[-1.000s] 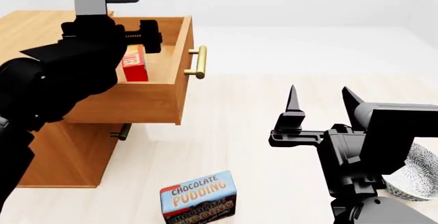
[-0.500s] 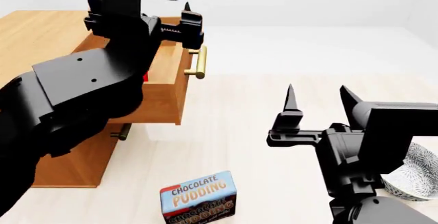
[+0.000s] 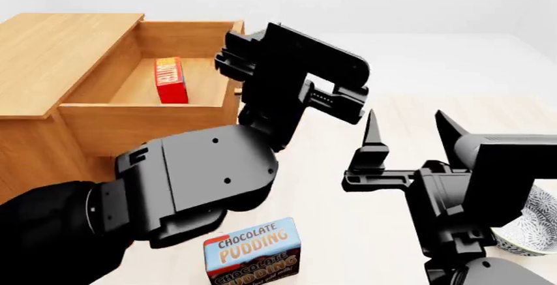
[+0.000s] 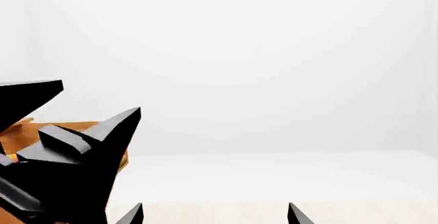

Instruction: Put the butter at the back in the top drawer of the cabinet and close it.

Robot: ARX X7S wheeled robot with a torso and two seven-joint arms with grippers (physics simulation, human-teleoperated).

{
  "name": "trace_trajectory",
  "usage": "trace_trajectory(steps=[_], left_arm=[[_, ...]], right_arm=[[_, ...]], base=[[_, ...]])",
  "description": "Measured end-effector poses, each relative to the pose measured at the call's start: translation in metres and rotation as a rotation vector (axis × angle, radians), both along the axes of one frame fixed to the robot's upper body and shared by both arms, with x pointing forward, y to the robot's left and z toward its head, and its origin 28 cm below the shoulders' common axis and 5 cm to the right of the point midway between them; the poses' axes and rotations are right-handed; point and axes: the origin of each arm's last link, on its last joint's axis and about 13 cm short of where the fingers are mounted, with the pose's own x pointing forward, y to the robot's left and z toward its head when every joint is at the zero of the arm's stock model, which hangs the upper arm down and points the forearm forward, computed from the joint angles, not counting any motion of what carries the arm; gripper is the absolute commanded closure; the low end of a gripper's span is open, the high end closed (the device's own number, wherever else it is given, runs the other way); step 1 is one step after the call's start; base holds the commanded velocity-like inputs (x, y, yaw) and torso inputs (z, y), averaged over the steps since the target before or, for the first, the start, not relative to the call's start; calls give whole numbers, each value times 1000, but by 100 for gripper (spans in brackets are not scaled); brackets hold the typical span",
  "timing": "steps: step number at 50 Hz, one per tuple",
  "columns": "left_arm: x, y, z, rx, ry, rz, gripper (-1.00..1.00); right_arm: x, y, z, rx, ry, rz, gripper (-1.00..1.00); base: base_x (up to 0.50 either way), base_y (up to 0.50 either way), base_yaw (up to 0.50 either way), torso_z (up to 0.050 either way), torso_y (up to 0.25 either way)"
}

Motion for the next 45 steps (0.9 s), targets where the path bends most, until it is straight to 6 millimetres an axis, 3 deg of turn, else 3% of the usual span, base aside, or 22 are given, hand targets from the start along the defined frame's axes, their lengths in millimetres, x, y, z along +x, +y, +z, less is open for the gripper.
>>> trace_trajectory(steps=[10,21,45], left_arm=[[-4,-22,-31,42,39,-70,-100],[5,-29,-58,50,102,-89,-100],[56,6,-100,-8,237,53,-100]], right_arm=[[-1,-4,-1,4,-1,-4,-100],[-1,-7,-3,8,1,-7,-100],[1,-9,-6,18,8,-8,-100]], base=[[0,0,0,0,0],[0,0,0,0,0],[0,0,0,0,0]])
